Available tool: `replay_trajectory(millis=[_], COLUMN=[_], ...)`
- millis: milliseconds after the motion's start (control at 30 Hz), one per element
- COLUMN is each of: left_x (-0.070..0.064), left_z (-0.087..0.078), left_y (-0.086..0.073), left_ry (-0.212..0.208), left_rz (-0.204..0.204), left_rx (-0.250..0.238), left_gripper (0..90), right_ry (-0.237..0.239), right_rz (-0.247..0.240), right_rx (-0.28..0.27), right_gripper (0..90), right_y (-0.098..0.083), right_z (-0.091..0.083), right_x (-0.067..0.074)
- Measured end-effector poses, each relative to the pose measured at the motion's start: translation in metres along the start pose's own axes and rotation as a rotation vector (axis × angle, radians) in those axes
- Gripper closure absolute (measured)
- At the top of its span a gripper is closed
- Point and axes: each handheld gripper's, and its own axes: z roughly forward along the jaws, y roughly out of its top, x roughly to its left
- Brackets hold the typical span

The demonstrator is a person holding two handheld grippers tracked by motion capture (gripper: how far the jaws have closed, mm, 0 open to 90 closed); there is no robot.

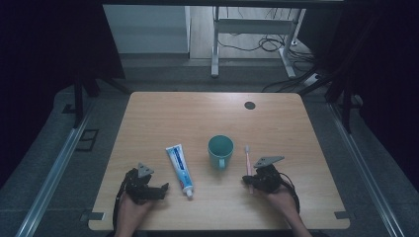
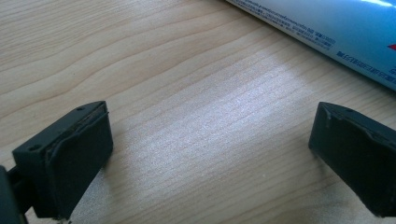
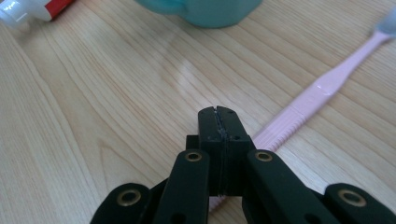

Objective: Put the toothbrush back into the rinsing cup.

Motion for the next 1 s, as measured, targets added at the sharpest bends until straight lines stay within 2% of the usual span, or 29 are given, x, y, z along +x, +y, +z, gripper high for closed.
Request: replay_trajectory(millis=[400, 767, 1000], left_x=[0.000, 0.000, 0.000], left_z=[0.000, 0.000, 0.000], left_y=[0.000, 0.000, 0.000], left_ry=[0.000, 0.000, 0.000], left_rz=[0.000, 0.000, 0.000], left_rx=[0.000, 0.000, 0.000], left_gripper=[0.0, 0.0, 0.0], right_ry=[-0.031, -0.080, -0.090], right_rz=[0.029, 0.057, 0.079], right_rx=[-0.001, -0.005, -0.010], right_gripper=[89.3, 89.1, 89.1], right_y=[-0.013, -0.026, -0.031], right_z=[-0.014, -0.031, -0.037], right_x=[-0.014, -0.030, -0.036])
